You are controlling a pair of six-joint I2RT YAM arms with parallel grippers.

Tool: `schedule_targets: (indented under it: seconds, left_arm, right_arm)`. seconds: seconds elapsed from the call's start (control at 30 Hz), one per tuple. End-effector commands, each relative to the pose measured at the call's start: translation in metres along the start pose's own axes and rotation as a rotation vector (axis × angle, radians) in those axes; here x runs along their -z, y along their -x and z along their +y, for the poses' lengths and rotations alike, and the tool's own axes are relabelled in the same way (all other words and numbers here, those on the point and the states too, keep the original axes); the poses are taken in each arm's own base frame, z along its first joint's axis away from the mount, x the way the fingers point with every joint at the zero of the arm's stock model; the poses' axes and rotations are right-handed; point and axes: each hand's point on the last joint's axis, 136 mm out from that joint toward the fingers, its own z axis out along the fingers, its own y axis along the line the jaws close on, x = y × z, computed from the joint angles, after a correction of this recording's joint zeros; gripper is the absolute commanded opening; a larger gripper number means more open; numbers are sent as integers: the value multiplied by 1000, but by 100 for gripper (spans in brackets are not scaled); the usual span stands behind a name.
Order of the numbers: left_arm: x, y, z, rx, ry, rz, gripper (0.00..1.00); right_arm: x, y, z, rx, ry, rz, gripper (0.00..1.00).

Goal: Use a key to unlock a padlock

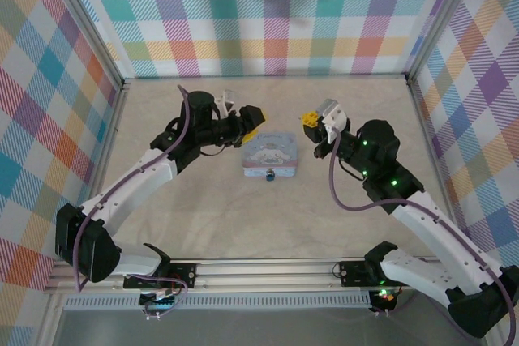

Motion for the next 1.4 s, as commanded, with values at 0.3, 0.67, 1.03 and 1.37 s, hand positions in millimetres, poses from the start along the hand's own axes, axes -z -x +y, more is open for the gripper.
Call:
schedule_targets:
  seconds: [0.3, 0.67, 1.03, 1.37]
  left_arm:
    - [13, -2, -88, 120, -317, 98, 74]
    - [5, -27, -106, 143, -357, 192, 60]
    - [4, -37, -115, 132, -370, 229, 46]
    - [3, -38, -110, 129, -356, 231, 18]
  right_arm:
    - [3, 31, 40, 404, 66, -142, 0]
    - [-7, 20, 45, 455, 27, -132, 0]
    - [-15, 14, 47, 504, 2, -122, 0]
    - [-16, 4, 54, 556, 17, -95, 0]
